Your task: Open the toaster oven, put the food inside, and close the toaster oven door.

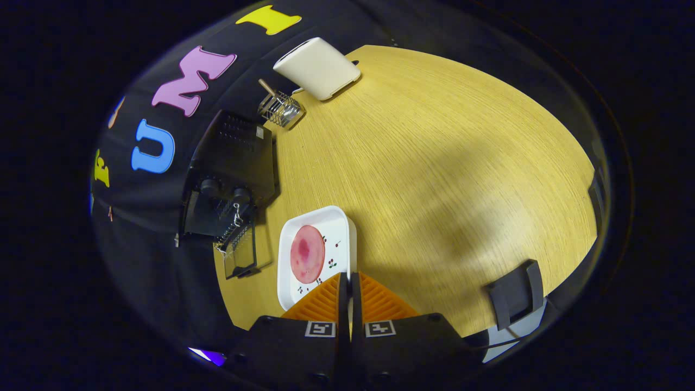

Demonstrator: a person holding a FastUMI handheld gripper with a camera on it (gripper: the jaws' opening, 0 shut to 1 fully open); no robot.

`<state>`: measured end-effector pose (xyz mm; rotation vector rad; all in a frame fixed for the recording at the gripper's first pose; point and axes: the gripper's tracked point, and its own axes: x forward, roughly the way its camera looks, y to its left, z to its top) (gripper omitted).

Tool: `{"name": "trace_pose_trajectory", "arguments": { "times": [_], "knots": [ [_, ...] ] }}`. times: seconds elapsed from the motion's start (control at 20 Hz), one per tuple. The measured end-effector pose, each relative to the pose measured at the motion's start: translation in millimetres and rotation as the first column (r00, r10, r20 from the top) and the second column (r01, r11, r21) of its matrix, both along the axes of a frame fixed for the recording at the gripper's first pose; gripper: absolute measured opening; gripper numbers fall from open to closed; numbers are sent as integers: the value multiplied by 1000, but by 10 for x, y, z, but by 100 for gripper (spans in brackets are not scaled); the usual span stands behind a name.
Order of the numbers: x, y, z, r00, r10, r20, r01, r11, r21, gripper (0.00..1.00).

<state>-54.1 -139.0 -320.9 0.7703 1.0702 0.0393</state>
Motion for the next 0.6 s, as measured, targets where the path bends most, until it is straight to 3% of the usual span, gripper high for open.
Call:
{"name": "trace_pose_trajectory", "arguments": {
  "times": [0.3,0.6],
  "knots": [
    [-123,45,490,994,-95,45,90,991,102,5],
    [-113,591,793,992,-80,95,63,984,168,5]
  ]
}}
